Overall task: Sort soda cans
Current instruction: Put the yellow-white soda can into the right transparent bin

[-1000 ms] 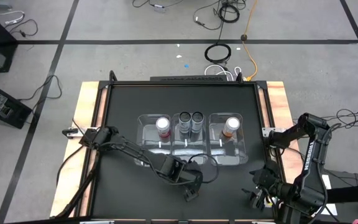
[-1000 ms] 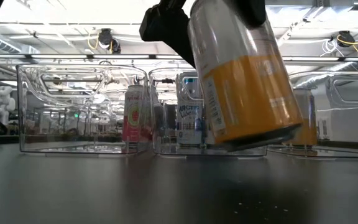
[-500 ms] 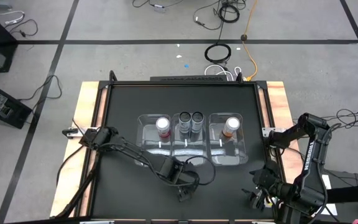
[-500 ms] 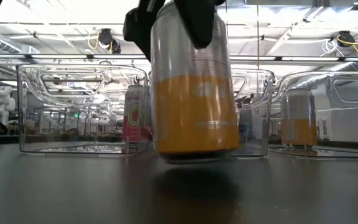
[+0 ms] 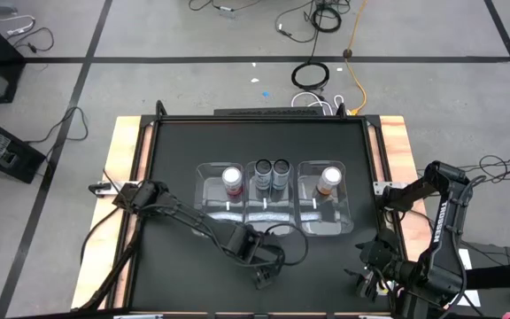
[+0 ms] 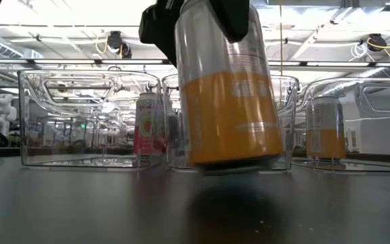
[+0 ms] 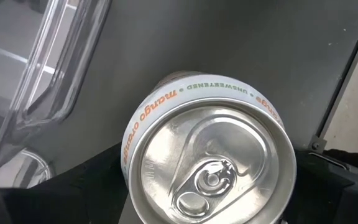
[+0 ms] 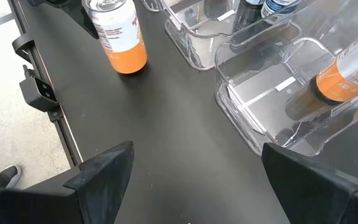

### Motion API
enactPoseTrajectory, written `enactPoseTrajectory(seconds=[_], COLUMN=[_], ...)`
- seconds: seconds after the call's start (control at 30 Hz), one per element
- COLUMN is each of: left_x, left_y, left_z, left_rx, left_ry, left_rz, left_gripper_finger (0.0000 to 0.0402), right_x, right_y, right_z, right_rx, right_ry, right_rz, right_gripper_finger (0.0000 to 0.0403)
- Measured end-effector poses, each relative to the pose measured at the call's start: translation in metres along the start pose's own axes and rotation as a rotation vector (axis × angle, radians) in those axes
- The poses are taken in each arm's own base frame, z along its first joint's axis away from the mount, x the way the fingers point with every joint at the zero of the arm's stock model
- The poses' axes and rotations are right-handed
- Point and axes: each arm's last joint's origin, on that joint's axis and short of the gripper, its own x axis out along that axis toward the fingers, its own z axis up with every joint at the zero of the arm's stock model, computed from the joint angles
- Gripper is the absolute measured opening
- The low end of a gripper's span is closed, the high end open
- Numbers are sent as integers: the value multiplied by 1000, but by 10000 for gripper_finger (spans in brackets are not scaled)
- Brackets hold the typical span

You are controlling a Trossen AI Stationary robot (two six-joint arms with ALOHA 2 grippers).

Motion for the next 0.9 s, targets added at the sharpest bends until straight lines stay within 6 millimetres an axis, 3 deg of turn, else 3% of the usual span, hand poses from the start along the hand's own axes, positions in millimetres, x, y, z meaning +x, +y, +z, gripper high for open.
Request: enactPoseTrajectory(seconds=[0.9], left_x=[0], left_y=[1], left_z=[1], left_rx=[-2], left_ry=[-29], left_rz=[29], left_gripper_finger=[337], right_x=[0], right_y=[1], right_z=[0], right_rx=[18], right_ry=[2], right_rz=[10], right_gripper_finger=[348])
